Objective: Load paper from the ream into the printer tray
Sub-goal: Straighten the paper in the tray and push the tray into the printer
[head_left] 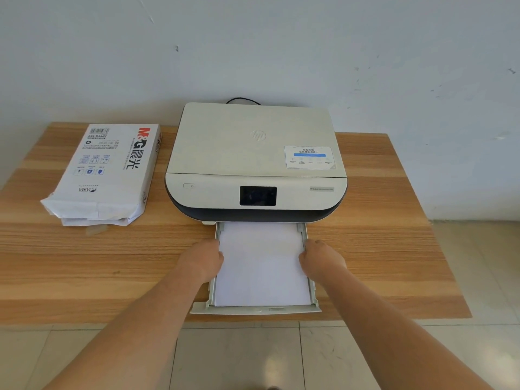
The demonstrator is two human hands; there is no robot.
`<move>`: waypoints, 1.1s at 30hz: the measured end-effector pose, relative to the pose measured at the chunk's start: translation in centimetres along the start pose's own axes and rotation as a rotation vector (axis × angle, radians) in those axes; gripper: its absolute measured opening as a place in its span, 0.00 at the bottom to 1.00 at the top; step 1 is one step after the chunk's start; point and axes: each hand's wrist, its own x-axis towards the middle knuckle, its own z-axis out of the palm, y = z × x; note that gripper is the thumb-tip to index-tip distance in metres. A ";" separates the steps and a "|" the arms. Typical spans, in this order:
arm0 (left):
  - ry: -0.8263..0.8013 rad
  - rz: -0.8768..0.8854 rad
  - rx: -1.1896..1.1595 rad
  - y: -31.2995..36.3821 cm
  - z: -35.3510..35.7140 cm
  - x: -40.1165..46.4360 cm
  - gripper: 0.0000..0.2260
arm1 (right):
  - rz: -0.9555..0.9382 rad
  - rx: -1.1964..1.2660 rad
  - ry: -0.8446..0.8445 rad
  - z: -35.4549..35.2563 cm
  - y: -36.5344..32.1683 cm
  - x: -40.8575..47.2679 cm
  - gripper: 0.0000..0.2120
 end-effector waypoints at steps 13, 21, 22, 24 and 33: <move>0.221 0.244 0.126 -0.4 -0.2 -3.7 0.21 | -0.277 -0.067 0.172 0.6 1.5 -3.9 0.25; 0.222 0.357 0.302 -1.0 3.0 -6.8 0.38 | -0.434 -0.125 0.175 2.5 1.6 -7.0 0.40; 0.218 0.355 0.329 -1.0 3.3 -7.2 0.38 | -0.442 -0.131 0.169 2.8 1.6 -7.3 0.42; 0.197 0.348 0.368 -1.2 3.9 -8.0 0.37 | -0.459 -0.141 0.152 3.3 1.6 -7.9 0.44; 0.159 0.311 0.324 -1.5 5.7 -9.2 0.39 | -0.474 -0.173 0.188 5.6 1.8 -8.3 0.43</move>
